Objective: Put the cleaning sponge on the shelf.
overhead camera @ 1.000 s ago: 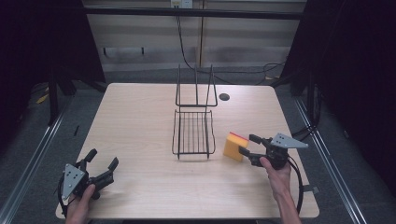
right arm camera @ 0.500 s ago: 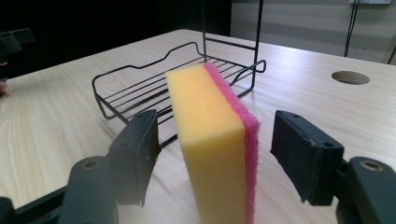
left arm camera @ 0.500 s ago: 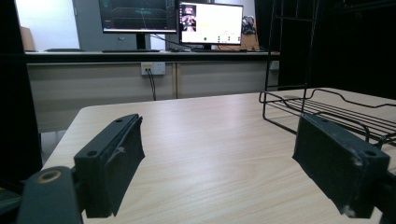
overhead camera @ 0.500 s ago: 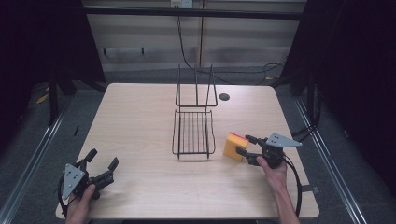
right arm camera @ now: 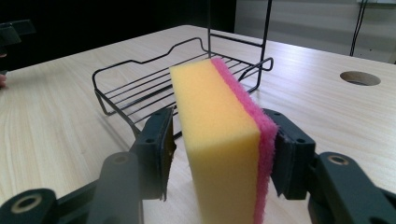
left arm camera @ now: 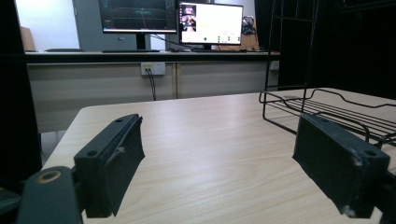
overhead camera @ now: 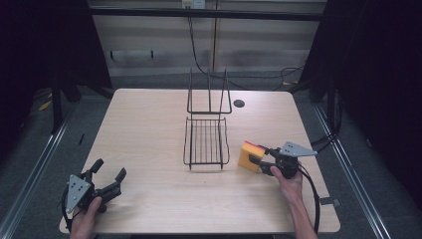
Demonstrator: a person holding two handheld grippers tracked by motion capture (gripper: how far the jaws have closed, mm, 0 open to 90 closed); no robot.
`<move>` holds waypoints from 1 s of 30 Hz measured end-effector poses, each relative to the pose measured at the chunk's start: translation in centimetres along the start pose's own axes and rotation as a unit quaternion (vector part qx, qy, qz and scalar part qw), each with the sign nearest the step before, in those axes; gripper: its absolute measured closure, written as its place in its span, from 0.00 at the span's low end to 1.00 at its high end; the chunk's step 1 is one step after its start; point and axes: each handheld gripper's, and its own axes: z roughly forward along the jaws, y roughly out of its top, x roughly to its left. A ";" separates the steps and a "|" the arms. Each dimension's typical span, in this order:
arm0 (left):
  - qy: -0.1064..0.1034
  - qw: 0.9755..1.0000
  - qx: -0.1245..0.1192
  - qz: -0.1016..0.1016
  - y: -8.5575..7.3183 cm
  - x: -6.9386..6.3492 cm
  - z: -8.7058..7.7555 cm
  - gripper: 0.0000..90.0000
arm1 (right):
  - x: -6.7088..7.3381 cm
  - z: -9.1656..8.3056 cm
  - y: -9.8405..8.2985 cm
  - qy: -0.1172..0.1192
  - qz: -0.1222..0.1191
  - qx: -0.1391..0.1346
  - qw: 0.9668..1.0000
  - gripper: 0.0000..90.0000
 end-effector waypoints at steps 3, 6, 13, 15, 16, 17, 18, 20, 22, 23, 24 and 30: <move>0.000 1.000 0.000 0.000 0.0 0.0 0.0 0.17 | 0.1 0.0 0.1 0.001 -0.004 -0.001 1.000 0.60; 0.000 1.000 0.000 0.000 0.0 0.0 0.0 0.17 | 0.1 0.0 0.3 0.003 -0.008 0.000 1.000 0.63; 0.000 1.000 -0.001 0.000 0.0 0.0 0.0 0.17 | 0.3 -0.4 0.9 -0.001 -0.010 -0.003 1.000 0.66; 0.000 1.000 -0.001 0.000 0.0 0.0 0.0 0.17 | 0.2 -0.4 1.1 -0.003 -0.013 -0.010 1.000 0.66; 0.000 1.000 -0.001 0.000 0.0 0.0 0.0 0.17 | 0.2 -0.5 1.2 0.001 -0.011 -0.009 1.000 0.66; 0.000 1.000 -0.001 0.000 0.0 0.0 0.0 0.17 | 0.3 -0.5 1.3 0.001 -0.011 -0.008 1.000 0.66; 0.000 1.000 -0.001 0.000 0.0 0.0 0.0 0.17 | 0.3 -0.5 1.3 0.001 -0.011 -0.008 1.000 0.66; 0.000 1.000 -0.001 0.000 0.0 0.0 0.0 0.17 | 0.4 -0.6 1.5 0.004 -0.012 -0.008 1.000 0.66; 0.000 1.000 -0.001 0.000 0.0 0.0 0.0 0.17 | 0.4 -0.6 1.7 0.007 -0.014 -0.010 1.000 0.66; 0.000 1.000 -0.001 0.000 0.0 0.0 0.0 0.17 | 0.5 -0.6 1.8 0.007 -0.013 -0.010 1.000 0.66; 0.000 1.000 -0.001 0.000 0.0 0.0 0.0 0.17 | 0.5 -0.7 1.9 0.008 -0.011 -0.011 1.000 0.66; 0.000 1.000 -0.001 0.000 0.0 0.0 0.0 0.17 | 0.6 -0.7 2.7 0.014 -0.019 -0.014 1.000 0.66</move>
